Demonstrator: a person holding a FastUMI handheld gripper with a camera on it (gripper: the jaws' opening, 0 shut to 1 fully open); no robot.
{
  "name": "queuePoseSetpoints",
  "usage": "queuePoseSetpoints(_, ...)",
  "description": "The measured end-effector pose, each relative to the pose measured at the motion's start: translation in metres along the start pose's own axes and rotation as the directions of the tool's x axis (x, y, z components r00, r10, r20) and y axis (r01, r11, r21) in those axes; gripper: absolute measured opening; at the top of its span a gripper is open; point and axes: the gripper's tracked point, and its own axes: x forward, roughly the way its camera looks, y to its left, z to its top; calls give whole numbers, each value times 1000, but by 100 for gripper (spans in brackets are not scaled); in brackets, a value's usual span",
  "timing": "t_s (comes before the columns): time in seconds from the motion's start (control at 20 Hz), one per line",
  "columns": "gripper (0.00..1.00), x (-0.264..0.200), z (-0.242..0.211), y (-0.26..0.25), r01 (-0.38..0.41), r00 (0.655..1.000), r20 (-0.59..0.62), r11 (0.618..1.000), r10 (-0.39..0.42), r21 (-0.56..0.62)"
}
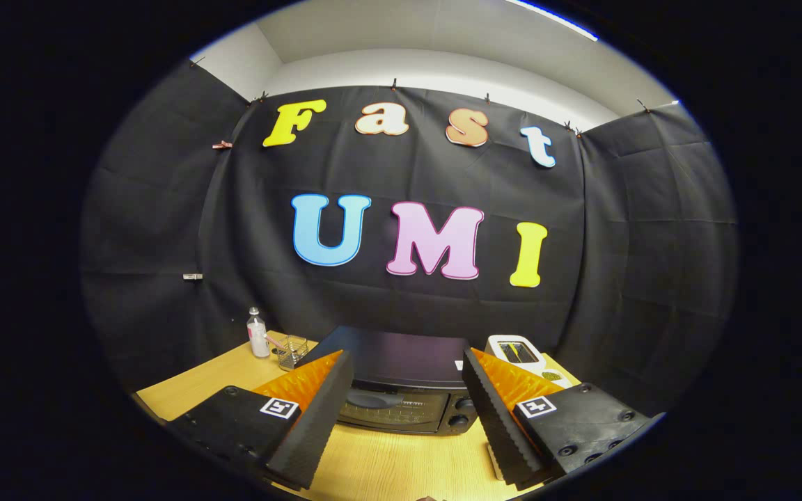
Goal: Open the toaster oven, put the food inside, and close the toaster oven door.
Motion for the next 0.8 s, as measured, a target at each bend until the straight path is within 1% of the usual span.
queuePoseSetpoints(0.15,97,11,-2,3,-2,1000,-25,1000,2,8)
queuePoseSetpoints(0.35,97,41,-13,13,-2,998,-65,1000,3,16)
queuePoseSetpoints(0.6,97,80,-49,31,-10,991,-135,1000,13,21)
queuePoseSetpoints(0.8,98,112,-91,41,-13,977,-214,1000,18,24)
